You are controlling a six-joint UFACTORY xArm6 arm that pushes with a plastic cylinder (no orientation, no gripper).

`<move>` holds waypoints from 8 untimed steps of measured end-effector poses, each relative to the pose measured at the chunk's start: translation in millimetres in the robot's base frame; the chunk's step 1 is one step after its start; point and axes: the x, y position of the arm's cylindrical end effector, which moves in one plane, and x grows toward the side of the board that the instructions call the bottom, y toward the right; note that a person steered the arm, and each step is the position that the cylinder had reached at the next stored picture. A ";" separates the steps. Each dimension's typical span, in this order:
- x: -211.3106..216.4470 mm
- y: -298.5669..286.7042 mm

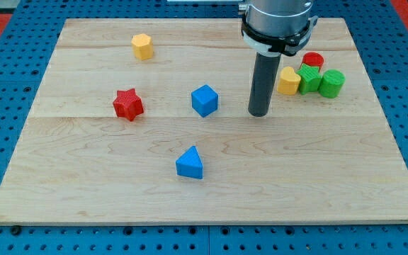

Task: Push the yellow heart left to the green star

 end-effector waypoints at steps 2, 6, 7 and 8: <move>-25.9 4.8; 8.8 -35.2; 11.8 -54.7; 13.7 -124.1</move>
